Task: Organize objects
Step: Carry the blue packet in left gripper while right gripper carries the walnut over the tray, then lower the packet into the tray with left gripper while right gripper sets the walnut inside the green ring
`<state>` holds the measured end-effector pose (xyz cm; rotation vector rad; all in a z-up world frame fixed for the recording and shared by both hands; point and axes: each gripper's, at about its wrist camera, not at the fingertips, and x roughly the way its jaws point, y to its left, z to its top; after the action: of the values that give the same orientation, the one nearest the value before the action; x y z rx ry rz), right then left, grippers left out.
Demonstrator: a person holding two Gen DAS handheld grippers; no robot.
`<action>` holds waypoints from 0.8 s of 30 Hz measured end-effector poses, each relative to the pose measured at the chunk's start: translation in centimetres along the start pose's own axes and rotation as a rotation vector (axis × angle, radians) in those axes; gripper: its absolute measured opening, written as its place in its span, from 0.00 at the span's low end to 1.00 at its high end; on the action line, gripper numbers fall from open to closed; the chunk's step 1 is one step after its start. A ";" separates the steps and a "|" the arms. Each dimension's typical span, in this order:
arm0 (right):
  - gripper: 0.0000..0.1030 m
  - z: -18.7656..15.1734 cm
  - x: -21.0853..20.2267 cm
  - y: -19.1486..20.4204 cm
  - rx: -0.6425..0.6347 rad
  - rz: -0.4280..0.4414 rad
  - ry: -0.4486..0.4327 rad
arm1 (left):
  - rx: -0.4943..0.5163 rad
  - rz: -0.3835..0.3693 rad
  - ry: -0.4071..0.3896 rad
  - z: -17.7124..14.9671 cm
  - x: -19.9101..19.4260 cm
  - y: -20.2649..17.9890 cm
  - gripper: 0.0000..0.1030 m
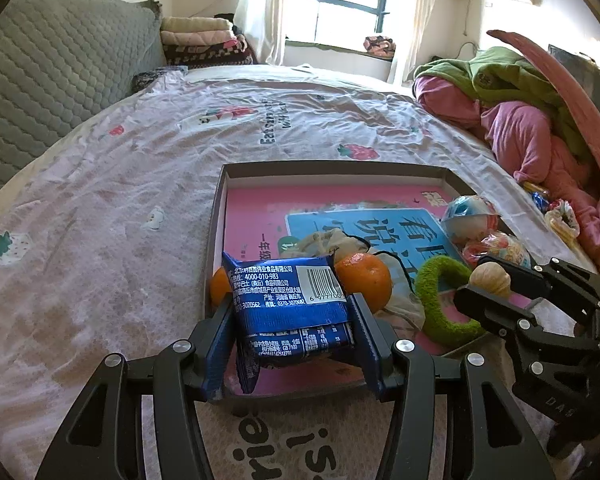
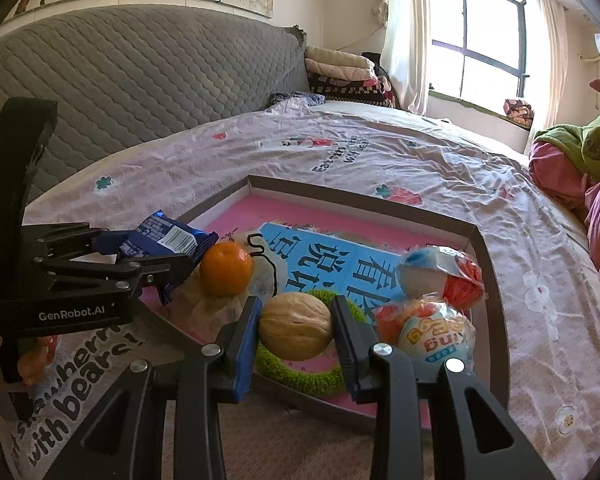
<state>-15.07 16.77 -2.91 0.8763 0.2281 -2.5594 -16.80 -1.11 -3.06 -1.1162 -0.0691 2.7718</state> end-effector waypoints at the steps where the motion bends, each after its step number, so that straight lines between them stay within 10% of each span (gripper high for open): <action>1: 0.35 0.0 0.1 0.0 0.000 -0.001 0.003 | 0.001 0.000 0.001 0.0 0.1 0.0 0.54; 24: 0.35 -0.7 1.6 -1.0 0.047 -0.011 0.069 | 0.006 -0.006 0.010 -0.4 0.6 -0.9 0.55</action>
<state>-16.25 17.33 -4.46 0.9848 0.1943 -2.5567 -16.82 -0.15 -3.68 -1.1265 -0.0628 2.7596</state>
